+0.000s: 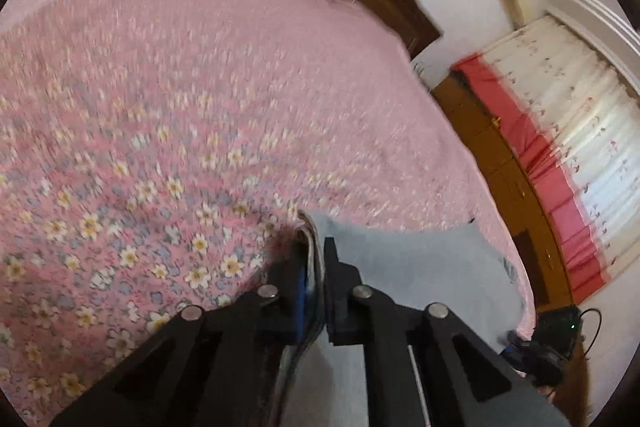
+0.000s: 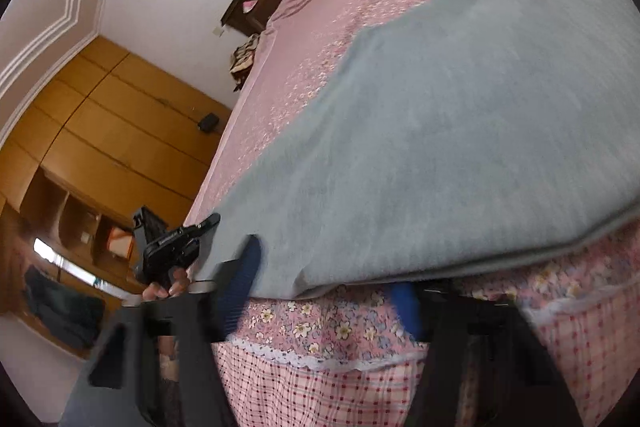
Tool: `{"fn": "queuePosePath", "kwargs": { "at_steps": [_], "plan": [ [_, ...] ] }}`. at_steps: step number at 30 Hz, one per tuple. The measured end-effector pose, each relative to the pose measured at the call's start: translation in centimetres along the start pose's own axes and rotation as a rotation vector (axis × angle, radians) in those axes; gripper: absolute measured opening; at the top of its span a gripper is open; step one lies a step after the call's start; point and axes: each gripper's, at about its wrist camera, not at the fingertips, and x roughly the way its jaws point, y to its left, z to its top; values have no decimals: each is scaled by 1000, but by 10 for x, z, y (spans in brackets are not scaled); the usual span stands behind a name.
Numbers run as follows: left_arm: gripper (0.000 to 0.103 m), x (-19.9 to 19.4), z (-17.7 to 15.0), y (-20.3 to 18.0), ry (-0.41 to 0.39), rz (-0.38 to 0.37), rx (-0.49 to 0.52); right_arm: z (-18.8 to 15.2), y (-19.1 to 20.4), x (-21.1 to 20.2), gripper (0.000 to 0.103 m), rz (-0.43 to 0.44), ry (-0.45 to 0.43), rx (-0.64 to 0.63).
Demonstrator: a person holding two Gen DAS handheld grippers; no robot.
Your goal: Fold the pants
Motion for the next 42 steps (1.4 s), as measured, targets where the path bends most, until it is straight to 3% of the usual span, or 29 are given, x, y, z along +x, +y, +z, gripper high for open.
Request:
{"fn": "queuePosePath", "kwargs": {
  "at_steps": [3,6,11,13,15,18,19,22,27,30,31,33,36,38,40,42],
  "plan": [
    [6,-18,-5,2,-60,-16,2,-10,1,7,6,-48,20,10],
    [6,-31,1,1,-75,-7,22,-22,4,4,5,-6,11,109],
    [6,-61,21,19,-82,23,17,-38,32,17,5,25,41,101],
    [6,-63,27,27,-53,26,-8,-44,39,30,5,-1,55,86],
    [7,-55,24,43,39,12,-44,-48,35,42,6,-47,67,105],
    [13,-33,14,63,198,74,-92,-45,27,45,6,-8,80,155],
    [13,-31,8,73,215,42,-117,-43,24,41,6,7,92,175],
    [13,-54,-2,86,148,0,-159,-45,17,23,12,18,108,223],
    [15,-90,-27,83,120,66,-152,-60,-1,-13,14,-11,152,304],
    [22,-107,-34,61,76,194,-88,-58,-1,-37,14,-30,173,269],
    [23,-107,-31,44,70,291,-31,-54,0,-49,14,-37,164,244],
    [23,-103,-26,5,49,400,98,-35,5,-72,14,-60,120,167],
    [25,-84,-21,-64,18,408,253,7,13,-103,14,-61,18,62],
    [38,-65,-26,-90,-4,345,312,33,14,-111,14,-69,-30,-36],
    [38,-25,-38,-107,52,341,331,50,2,-104,14,-150,2,-111],
    [29,13,-55,-110,141,427,383,54,-14,-92,14,-286,88,-156]
  ]
}}
